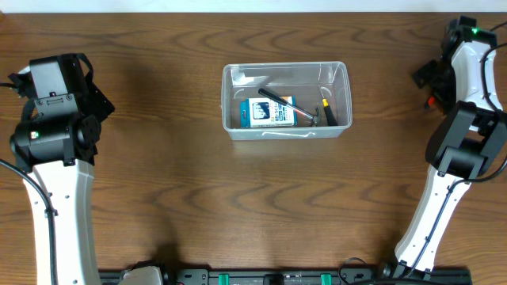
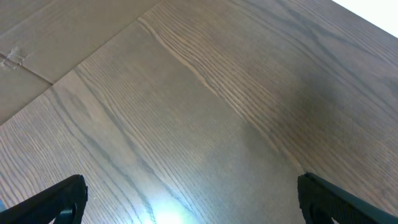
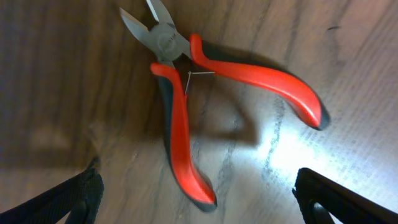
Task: Pack container
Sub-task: 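Lower the right gripper onto the red-handled pliers and close on them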
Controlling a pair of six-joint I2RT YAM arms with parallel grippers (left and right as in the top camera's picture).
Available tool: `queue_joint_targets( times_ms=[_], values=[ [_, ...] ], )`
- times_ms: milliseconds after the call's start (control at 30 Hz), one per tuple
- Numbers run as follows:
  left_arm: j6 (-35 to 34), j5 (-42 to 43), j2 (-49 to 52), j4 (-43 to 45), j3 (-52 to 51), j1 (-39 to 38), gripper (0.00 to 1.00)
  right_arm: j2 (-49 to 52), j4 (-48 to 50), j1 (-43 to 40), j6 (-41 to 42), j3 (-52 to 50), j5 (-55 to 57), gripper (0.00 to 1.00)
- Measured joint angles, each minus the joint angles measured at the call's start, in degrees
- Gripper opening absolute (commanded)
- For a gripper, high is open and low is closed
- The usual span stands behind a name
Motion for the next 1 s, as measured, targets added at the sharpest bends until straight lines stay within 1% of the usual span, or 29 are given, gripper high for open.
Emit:
queue_joint_targets(
  times_ms=[167,333,900,1000],
  values=[
    [0.0,0.0,0.0,0.0,0.0,0.0,0.98,0.0,0.8,0.0,0.0,-0.9,0.0,0.95],
    [0.0,0.0,0.0,0.0,0.0,0.0,0.98,0.0,1.8,-0.2,0.2,-0.9,0.0,0.93],
    [0.0,0.0,0.0,0.0,0.0,0.0,0.98,0.0,3.4,-2.2,1.1,-1.9,-2.6,0.94],
    [0.0,0.0,0.0,0.0,0.0,0.0,0.98,0.0,3.4,-2.8,1.1,-1.9,-2.6,0.93]
  ],
)
